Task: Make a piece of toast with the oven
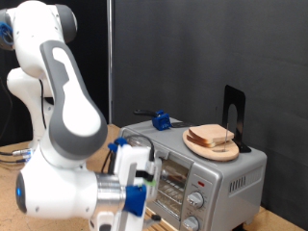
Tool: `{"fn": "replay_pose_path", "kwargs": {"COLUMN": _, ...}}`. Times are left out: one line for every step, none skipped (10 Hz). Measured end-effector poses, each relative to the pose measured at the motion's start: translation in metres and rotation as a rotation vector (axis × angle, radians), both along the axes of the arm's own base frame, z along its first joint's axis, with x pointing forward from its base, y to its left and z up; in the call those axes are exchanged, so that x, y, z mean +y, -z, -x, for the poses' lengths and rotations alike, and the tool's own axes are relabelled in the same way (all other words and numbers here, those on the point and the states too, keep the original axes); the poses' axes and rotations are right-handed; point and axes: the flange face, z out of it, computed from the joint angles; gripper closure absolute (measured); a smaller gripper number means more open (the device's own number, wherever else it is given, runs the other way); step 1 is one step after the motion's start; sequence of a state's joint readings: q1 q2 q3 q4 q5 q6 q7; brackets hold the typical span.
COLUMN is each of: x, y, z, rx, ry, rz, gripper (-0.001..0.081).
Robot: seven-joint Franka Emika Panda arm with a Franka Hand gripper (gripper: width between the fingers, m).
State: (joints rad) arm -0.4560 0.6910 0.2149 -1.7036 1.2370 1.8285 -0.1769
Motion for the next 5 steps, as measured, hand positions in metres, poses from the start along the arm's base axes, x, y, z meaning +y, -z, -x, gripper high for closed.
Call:
{"fn": "replay_pose_path", "kwargs": {"x": -0.001, "y": 0.012, "z": -0.005, "rx": 0.005, "ry": 0.005, "rz": -0.005, "gripper": -0.0003}}
{"fn": "replay_pose_path", "kwargs": {"x": -0.003, "y": 0.022, "z": -0.01, "rx": 0.007, "ry": 0.009, "rz": -0.01, "gripper": -0.0003}}
{"fn": "replay_pose_path", "kwargs": {"x": -0.005, "y": 0.029, "z": -0.014, "rx": 0.006, "ry": 0.012, "rz": -0.014, "gripper": -0.0003}}
{"fn": "replay_pose_path", "kwargs": {"x": -0.006, "y": 0.034, "z": -0.019, "rx": 0.001, "ry": 0.015, "rz": -0.019, "gripper": -0.0003}}
{"fn": "replay_pose_path", "kwargs": {"x": -0.007, "y": 0.037, "z": -0.022, "rx": -0.003, "ry": 0.018, "rz": -0.024, "gripper": -0.0003}}
